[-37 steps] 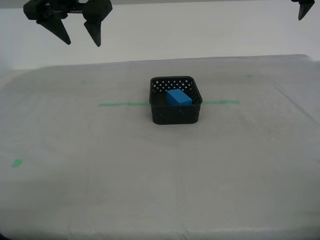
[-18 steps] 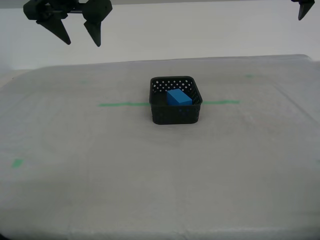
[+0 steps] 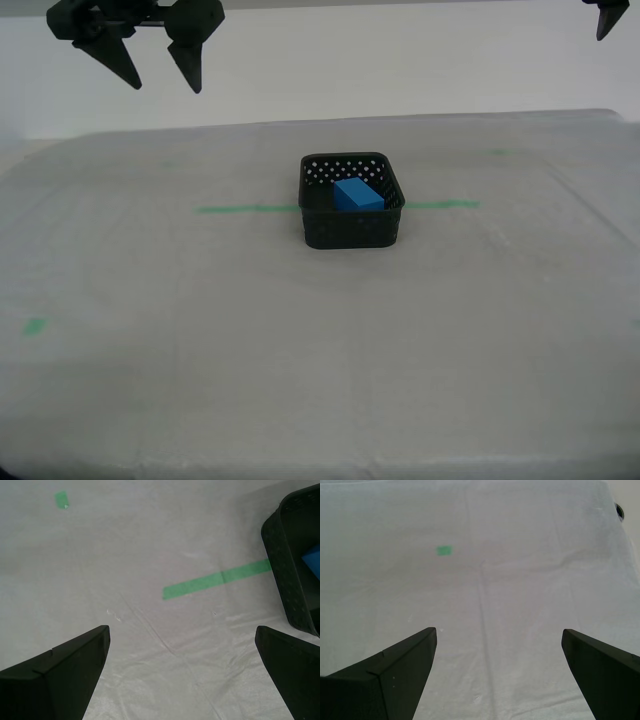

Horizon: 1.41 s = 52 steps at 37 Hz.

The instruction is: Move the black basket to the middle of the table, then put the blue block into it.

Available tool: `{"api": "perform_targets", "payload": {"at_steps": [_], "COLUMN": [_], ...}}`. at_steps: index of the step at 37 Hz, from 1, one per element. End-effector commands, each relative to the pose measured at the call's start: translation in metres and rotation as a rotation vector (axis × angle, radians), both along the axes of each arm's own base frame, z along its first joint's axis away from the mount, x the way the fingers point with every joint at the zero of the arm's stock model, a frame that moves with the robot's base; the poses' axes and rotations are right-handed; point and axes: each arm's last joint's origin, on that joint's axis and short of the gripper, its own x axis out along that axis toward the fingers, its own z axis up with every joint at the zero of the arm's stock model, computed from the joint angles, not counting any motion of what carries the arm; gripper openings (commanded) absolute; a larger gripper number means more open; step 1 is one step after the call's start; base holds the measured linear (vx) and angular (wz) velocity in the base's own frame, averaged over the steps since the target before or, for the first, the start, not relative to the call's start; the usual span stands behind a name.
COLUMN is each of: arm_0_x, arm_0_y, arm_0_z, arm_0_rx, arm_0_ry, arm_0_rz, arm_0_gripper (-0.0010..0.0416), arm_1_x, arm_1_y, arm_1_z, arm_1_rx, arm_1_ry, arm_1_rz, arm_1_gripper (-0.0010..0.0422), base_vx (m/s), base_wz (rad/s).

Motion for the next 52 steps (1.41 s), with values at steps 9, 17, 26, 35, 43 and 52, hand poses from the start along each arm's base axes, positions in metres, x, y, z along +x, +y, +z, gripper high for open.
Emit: {"api": "perform_targets", "payload": {"at_steps": [9, 17, 26, 35, 43, 52], "arm_0_x": [0.0000, 0.0001, 0.0001, 0.0001, 0.0000, 0.0001], "arm_0_y": [0.0003, 0.0003, 0.0003, 0.0003, 0.0003, 0.0003], "arm_0_z": [0.0004, 0.0005, 0.0005, 0.0005, 0.0005, 0.0005], "arm_0_rx": [0.000, 0.000, 0.000, 0.000, 0.000, 0.000], "arm_0_ry": [-0.002, -0.002, -0.002, -0.002, -0.002, -0.002], "arm_0_rz": [0.002, 0.001, 0.002, 0.002, 0.002, 0.002], "arm_0_gripper": [0.0350, 0.0350, 0.0350, 0.0350, 0.0351, 0.0351], "arm_1_x": [0.0000, 0.0000, 0.0000, 0.0000, 0.0000, 0.0000], "arm_1_y": [0.0000, 0.0000, -0.0001, -0.0001, -0.0001, 0.0000], "arm_1_z": [0.0003, 0.0003, 0.0003, 0.0003, 0.0003, 0.0003], "arm_1_rx": [0.001, 0.001, 0.001, 0.001, 0.001, 0.001], "arm_1_ry": [-0.002, -0.002, -0.002, -0.002, -0.002, -0.002], "arm_1_rz": [0.004, 0.003, 0.003, 0.004, 0.004, 0.004], "arm_1_gripper": [0.0400, 0.0400, 0.0400, 0.0400, 0.0400, 0.0400], "base_vx": [0.000, 0.000, 0.000, 0.000, 0.000, 0.000], "base_wz": [0.000, 0.000, 0.000, 0.000, 0.000, 0.000]}}
